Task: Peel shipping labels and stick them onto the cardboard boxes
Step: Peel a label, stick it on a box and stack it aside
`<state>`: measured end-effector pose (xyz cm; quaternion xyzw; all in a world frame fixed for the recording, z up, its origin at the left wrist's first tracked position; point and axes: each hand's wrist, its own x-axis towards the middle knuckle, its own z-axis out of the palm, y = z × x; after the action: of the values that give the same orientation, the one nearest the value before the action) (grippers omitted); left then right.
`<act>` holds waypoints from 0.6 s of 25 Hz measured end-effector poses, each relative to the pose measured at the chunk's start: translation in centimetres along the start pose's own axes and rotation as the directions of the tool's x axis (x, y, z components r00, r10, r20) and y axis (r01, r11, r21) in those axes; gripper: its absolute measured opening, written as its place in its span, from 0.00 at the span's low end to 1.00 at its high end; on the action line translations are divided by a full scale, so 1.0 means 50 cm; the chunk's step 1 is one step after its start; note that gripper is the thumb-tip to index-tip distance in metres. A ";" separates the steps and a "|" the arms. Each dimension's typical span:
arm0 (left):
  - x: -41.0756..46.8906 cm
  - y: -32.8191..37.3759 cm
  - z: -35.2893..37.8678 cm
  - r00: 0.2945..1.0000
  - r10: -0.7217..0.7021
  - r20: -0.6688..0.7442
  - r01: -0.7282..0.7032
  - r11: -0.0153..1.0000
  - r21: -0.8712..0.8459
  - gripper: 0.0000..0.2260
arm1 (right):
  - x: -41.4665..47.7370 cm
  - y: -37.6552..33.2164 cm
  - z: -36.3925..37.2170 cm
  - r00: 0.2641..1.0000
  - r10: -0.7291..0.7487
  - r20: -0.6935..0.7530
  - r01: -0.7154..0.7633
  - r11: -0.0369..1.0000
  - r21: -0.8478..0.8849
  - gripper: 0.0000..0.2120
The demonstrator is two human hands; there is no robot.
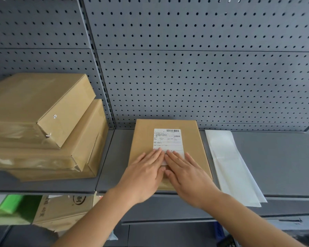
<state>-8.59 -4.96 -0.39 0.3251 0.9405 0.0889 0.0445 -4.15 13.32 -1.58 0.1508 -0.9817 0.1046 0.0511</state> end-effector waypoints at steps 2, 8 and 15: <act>-0.009 -0.006 0.005 1.000 -0.009 0.005 0.009 1.000 0.013 0.35 | -0.011 0.007 0.009 1.000 0.008 0.008 -0.008 0.999 -0.039 0.31; -0.046 -0.049 -0.002 0.993 -0.116 0.008 0.115 0.993 0.025 0.29 | -0.051 0.054 0.001 0.997 0.082 0.004 -0.082 0.996 -0.046 0.29; -0.081 -0.079 0.007 0.913 -0.407 0.025 0.376 0.818 -0.436 0.32 | -0.083 0.100 -0.019 0.896 0.439 0.070 -0.430 0.817 0.384 0.32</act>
<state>-7.75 -10.45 -1.42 0.1036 0.9446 0.2949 0.0999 -1.69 19.36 -2.15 -0.0709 -0.9486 0.3084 0.0055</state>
